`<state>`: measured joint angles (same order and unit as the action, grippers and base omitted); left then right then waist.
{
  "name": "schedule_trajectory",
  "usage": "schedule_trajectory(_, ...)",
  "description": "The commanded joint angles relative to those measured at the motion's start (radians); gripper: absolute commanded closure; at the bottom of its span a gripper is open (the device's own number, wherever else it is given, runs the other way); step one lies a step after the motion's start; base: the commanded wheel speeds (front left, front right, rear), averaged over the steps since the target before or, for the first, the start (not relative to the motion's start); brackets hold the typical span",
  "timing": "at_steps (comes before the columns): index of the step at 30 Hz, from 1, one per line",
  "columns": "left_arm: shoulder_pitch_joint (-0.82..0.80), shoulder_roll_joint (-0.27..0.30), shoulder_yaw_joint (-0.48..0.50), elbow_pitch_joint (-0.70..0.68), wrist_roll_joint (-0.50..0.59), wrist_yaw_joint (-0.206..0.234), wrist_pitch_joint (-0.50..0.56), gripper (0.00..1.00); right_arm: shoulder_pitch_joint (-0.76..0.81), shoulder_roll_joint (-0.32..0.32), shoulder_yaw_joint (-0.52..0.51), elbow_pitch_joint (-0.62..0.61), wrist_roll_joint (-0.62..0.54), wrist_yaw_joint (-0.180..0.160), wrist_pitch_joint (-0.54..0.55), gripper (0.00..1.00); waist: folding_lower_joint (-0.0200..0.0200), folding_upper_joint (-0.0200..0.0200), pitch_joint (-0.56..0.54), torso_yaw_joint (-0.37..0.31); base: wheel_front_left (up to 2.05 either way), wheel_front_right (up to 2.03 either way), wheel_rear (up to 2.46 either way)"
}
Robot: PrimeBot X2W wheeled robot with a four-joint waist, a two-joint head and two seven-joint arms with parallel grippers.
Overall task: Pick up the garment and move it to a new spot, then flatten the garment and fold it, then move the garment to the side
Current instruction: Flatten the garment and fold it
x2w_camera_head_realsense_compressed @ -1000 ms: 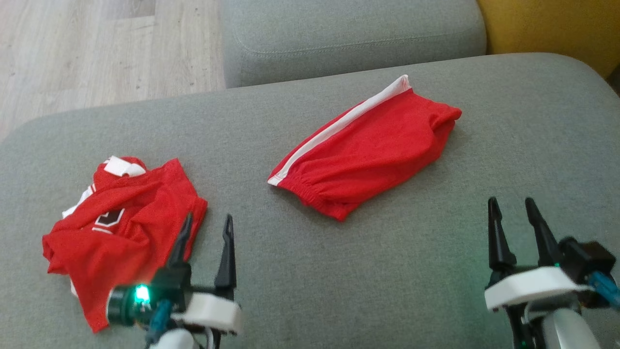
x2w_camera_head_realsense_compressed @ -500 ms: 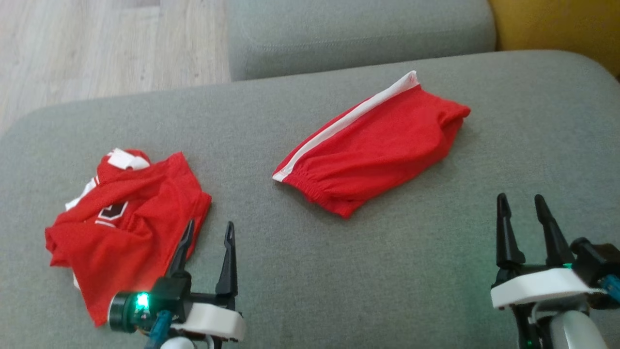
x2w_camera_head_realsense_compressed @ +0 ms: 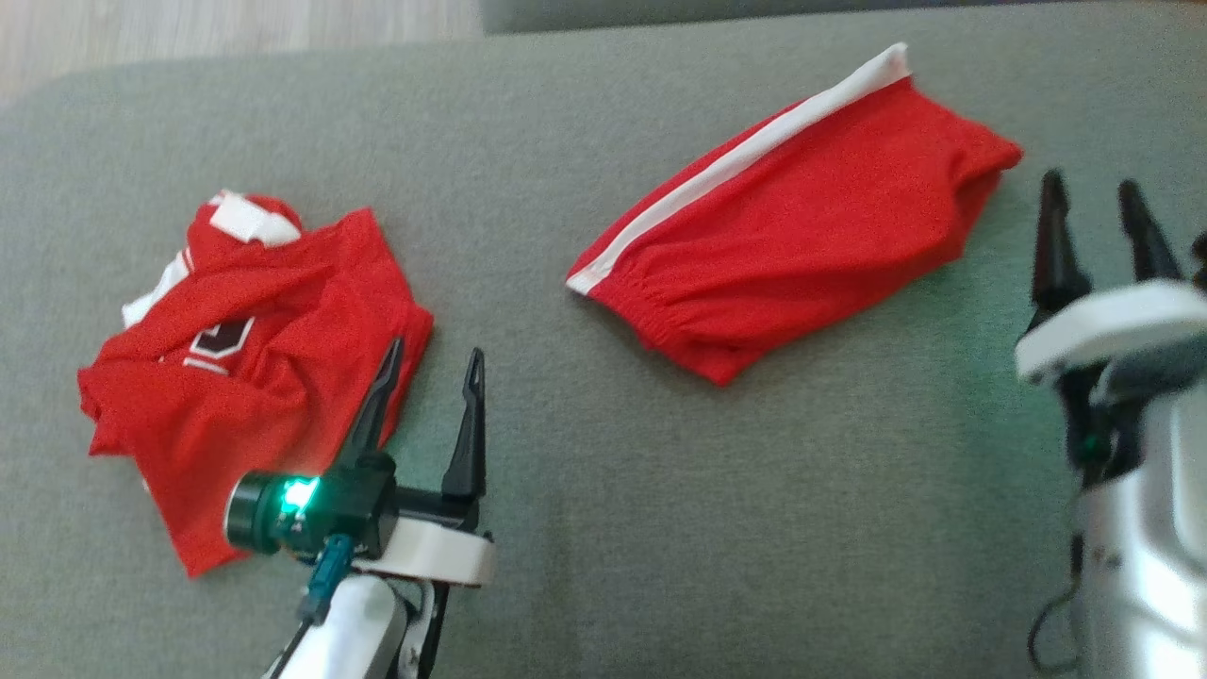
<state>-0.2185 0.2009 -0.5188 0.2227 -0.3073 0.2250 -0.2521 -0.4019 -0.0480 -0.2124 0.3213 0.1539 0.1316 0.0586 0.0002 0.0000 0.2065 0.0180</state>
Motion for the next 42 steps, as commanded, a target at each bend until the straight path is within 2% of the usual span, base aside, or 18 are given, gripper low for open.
schedule_trajectory(1, -0.046, 0.002, 0.034, -0.024, 0.010, -0.003, -0.010, 0.00, -0.061, -0.009, 0.002, -0.004, -0.005, -0.001, 0.023, 0.00, -0.0002, 0.0000, 0.036, 0.031, 0.00, 0.00, 0.00)
schedule_trajectory(8, -0.091, -0.029, 0.020, -0.014, 0.034, -0.025, -0.010, 0.00, -0.290, -0.054, -0.135, 0.270, -0.070, -0.001, 0.149, 0.00, -0.0002, 0.0000, 0.095, 0.081, 0.00, 0.00, 0.00)
schedule_trajectory(16, -0.128, -0.058, 0.015, -0.001, 0.052, -0.043, -0.010, 0.00, -0.436, -0.098, -0.244, 0.533, -0.141, -0.001, 0.210, 0.00, -0.0002, 0.0000, 0.135, 0.126, 0.00, 0.00, 0.00)
schedule_trajectory(22, -0.143, -0.072, 0.019, 0.001, 0.060, -0.051, -0.010, 0.00, -0.490, -0.120, -0.242, 0.629, -0.163, -0.001, 0.213, 0.00, -0.0002, 0.0000, 0.152, 0.143, 0.00, 0.00, 0.00)
schedule_trajectory(29, -0.149, -0.084, 0.028, 0.003, 0.071, -0.058, -0.010, 0.00, -0.532, -0.138, -0.183, 0.718, -0.153, -0.001, 0.184, 0.00, -0.0002, 0.0000, 0.166, 0.149, 0.00, 0.00, 0.00)
schedule_trajectory(30, -0.150, -0.085, 0.029, 0.004, 0.072, -0.059, -0.010, 0.00, -0.535, -0.142, -0.171, 0.727, -0.152, -0.001, 0.176, 1.00, -0.0002, 0.0000, 0.166, 0.149, 0.00, 0.00, 0.00)
schedule_trajectory(42, -0.127, -0.092, 0.059, 0.015, 0.078, -0.066, -0.010, 0.00, -0.502, -0.225, -0.076, 0.746, -0.052, -0.001, 0.013, 1.00, -0.0002, 0.0000, 0.102, 0.095, 0.00, 0.00, 0.00)
